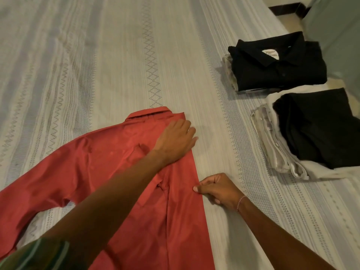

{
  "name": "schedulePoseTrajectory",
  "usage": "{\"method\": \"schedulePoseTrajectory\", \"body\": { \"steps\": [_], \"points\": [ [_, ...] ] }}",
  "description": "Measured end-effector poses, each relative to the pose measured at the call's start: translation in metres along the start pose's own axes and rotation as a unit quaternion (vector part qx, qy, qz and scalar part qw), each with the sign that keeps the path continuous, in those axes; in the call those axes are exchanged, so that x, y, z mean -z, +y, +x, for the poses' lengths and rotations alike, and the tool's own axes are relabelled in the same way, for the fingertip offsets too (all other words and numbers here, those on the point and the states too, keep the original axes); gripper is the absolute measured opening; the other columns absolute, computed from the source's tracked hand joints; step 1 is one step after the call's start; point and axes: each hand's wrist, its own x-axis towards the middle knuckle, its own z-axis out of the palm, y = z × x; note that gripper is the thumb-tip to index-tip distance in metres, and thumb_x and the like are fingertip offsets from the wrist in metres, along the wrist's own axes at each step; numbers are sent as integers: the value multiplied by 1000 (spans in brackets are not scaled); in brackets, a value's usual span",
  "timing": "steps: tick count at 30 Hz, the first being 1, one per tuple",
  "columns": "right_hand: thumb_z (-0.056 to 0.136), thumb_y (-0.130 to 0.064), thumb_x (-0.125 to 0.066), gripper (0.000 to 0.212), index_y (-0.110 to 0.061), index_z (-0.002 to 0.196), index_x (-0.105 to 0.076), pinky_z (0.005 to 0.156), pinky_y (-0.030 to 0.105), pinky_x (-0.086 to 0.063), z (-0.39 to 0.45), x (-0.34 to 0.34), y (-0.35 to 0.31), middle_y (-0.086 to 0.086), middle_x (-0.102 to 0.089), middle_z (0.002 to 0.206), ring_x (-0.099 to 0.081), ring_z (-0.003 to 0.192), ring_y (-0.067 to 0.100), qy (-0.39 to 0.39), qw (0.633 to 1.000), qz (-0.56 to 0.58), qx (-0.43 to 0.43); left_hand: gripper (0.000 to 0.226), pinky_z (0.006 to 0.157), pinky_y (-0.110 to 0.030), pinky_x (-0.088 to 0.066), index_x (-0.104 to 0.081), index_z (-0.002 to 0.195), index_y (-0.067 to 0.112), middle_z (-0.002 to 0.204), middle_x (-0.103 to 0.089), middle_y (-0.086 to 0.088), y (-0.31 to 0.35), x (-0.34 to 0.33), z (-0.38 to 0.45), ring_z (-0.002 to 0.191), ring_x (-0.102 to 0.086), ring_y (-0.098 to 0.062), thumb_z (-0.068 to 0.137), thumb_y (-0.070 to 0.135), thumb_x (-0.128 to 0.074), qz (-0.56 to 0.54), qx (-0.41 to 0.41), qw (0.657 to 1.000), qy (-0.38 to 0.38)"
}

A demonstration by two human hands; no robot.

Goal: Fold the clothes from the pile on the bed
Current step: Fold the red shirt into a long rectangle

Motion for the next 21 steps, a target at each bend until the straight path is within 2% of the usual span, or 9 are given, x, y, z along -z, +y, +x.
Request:
{"method": "schedulePoseTrajectory", "body": {
  "steps": [1,3,5,7,9,11,13,17,21],
  "points": [
    [79,-20,-86,19,-3,80,-79,45,28,-31,-1,-1,-1,8,-56,50,-37,35,13,0,1000,3,1,30,68,-40,-43,-62,93,8,88,-58,-10,7,3,-12,77,-52,-26,100,34,-49,-3,-19,1000,-21],
    [77,-25,-87,25,-2,81,-79,46,28,-31,-6,-3,-3,7,-56,50,-37,36,13,2,1000,5,3,42,75,-40,-45,-64,111,7,100,-62,-11,16,7,-34,88,-55,-26,102,40,-40,3,-11,996,-83],
    [70,-35,-91,37,-2,83,-79,43,24,-33,-15,-8,-6,7,-57,53,-39,39,13,11,1000,-4,10,55,95,-42,-46,-56,135,5,124,-60,-15,25,16,-51,111,-57,-30,102,44,-35,7,32,991,-131],
    [64,-40,-93,46,-3,86,-79,44,23,-39,-25,-15,-10,10,-67,62,-51,45,14,25,999,-24,28,63,116,-45,-33,-38,151,4,150,-44,-21,38,26,-63,138,-43,-35,104,46,-31,3,74,982,-174],
    [65,-32,-94,43,1,86,-78,52,22,-49,-35,-22,-12,11,-75,74,-66,60,13,32,999,-9,38,66,125,-46,-13,-18,158,5,164,-18,-22,57,34,-77,153,-17,-35,106,45,-22,-3,85,971,-224],
    [70,-21,-92,28,0,73,-74,53,20,-50,-50,-32,-9,7,-70,64,-64,56,9,36,998,-17,48,66,126,-45,-5,-10,159,4,166,-7,-21,77,44,-95,155,-6,-33,107,43,-16,3,77,965,-251],
    [72,-25,-91,32,-14,56,-66,49,21,-45,-62,-40,1,2,-60,53,-54,46,9,48,993,-92,50,65,126,-45,-7,-12,159,3,166,-8,-20,95,52,-115,155,-7,-33,107,42,-15,6,74,965,-250],
    [87,-37,-78,43,-2,65,-65,45,21,-39,-100,-51,33,5,-54,53,-46,44,13,87,991,-98,34,66,125,-44,-13,-21,158,4,165,-18,-19,130,70,-160,154,-16,-32,105,42,-12,-16,94,964,-250],
    [85,-39,-80,41,-15,57,-62,44,20,-38,-160,-68,77,4,-56,50,-46,40,12,71,991,-115,-12,66,123,-45,-21,-29,156,4,163,-25,-19,166,92,-205,152,-23,-32,104,43,-17,-36,108,961,-253]
  ]
}}
